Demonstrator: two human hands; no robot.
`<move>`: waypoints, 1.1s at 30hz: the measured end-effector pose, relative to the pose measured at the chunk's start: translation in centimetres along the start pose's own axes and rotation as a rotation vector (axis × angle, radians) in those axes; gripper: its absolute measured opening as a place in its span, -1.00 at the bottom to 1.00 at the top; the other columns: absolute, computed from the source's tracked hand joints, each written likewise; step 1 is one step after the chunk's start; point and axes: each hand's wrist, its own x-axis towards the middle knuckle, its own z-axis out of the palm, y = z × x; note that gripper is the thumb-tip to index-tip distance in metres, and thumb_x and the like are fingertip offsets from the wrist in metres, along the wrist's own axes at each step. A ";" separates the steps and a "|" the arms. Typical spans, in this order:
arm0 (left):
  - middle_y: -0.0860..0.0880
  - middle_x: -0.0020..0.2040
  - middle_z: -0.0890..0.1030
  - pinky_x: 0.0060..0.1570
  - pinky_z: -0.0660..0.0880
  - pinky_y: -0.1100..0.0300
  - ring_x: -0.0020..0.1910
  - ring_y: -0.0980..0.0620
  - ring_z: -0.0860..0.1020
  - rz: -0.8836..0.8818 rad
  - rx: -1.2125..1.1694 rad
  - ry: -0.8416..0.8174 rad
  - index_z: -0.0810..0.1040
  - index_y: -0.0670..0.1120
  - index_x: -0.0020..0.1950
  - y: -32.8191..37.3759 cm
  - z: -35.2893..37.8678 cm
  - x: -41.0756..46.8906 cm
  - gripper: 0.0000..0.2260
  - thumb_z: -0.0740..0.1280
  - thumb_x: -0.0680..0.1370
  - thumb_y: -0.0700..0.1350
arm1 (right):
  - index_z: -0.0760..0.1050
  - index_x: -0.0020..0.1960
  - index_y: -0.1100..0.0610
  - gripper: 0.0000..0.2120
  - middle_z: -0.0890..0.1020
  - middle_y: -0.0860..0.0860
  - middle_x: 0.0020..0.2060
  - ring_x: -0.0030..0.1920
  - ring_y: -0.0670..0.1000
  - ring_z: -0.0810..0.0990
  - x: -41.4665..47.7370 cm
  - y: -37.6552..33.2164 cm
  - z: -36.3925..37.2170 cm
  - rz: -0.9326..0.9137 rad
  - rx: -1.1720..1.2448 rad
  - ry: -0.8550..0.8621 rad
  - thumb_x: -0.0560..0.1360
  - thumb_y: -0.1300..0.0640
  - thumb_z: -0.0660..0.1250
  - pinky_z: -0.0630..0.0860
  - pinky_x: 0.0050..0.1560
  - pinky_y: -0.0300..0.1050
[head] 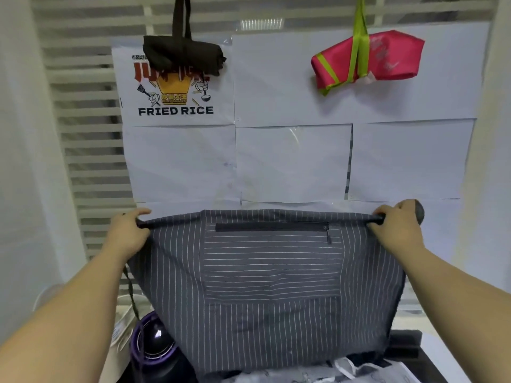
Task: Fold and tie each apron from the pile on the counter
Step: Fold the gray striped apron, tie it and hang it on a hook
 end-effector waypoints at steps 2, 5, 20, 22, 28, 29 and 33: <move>-0.30 0.25 0.47 0.20 0.42 -0.04 0.13 -0.26 0.49 -0.010 0.040 -0.003 0.53 -0.10 0.29 -0.2 0.1 0.1 -0.62 0.41 0.48 -0.25 | 0.55 0.16 0.30 -0.73 0.31 0.23 0.20 0.12 0.20 0.40 -0.1 0.1 0.1 0.039 0.032 0.060 0.53 0.16 0.32 0.44 0.04 0.01; -0.26 0.07 0.57 -0.07 0.46 0.24 -0.01 -0.18 0.52 0.019 -0.011 0.056 0.62 -0.23 0.10 -0.6 0.4 0.3 -0.81 0.40 0.50 -0.26 | 0.52 0.19 0.35 -0.68 0.33 0.28 0.23 0.13 0.23 0.43 -0.1 0.1 -0.3 0.126 0.130 0.157 0.59 0.13 0.24 0.43 0.08 0.05; -0.14 0.37 0.36 -0.28 0.61 0.10 -0.11 -0.08 0.64 -0.530 -1.001 -0.140 0.27 -0.09 0.45 6.1 4.3 -0.2 -0.68 0.01 0.70 -0.13 | 0.34 0.25 0.21 -0.69 0.44 0.22 0.31 -0.20 0.03 0.59 2.1 -1.1 -0.4 0.715 1.493 0.206 0.62 0.28 -0.09 0.60 -0.22 -0.17; -0.12 0.51 0.22 -0.14 0.61 -0.09 0.16 -0.19 0.57 -0.578 -1.007 -0.193 0.11 -0.04 0.54 6.2 5.8 -0.3 -0.61 -0.04 0.70 -0.14 | 0.39 0.19 0.17 -0.68 0.44 0.16 0.33 -0.08 0.08 0.62 2.0 -1.4 0.2 0.790 1.493 0.117 0.64 0.25 -0.10 0.54 0.13 0.06; -0.11 0.45 0.33 0.20 0.49 -0.07 0.27 -0.13 0.51 -0.550 -1.210 -0.036 0.22 -0.09 0.50 7.7 8.8 0.4 -0.64 -0.03 0.70 -0.15 | 0.41 0.22 0.06 -0.68 0.41 0.04 0.36 0.13 0.10 0.60 2.3 -1.1 0.7 0.797 1.668 0.066 0.60 0.18 -0.05 0.14 0.37 0.40; -0.11 0.37 0.41 0.20 0.50 -0.03 0.23 -0.11 0.54 -0.482 -1.267 0.040 0.32 -0.10 0.42 8.5 8.7 0.0 -0.68 -0.02 0.69 -0.17 | 0.46 0.12 0.08 -0.73 0.51 0.04 0.22 0.12 0.11 0.60 2.4 -1.0 0.4 0.780 1.699 0.151 0.59 0.16 0.00 0.26 0.35 0.32; -0.04 0.05 0.52 0.01 0.59 0.14 -0.05 -0.02 0.57 -0.414 -1.281 0.295 0.51 -0.05 0.06 9.4 8.1 -2.0 -0.72 0.02 0.60 -0.22 | 0.41 -0.24 0.05 -0.77 0.51 -0.04 -0.21 -0.10 0.05 0.51 1.1 -0.7 -0.9 0.781 1.576 0.505 0.57 0.12 0.11 0.49 -0.09 -0.13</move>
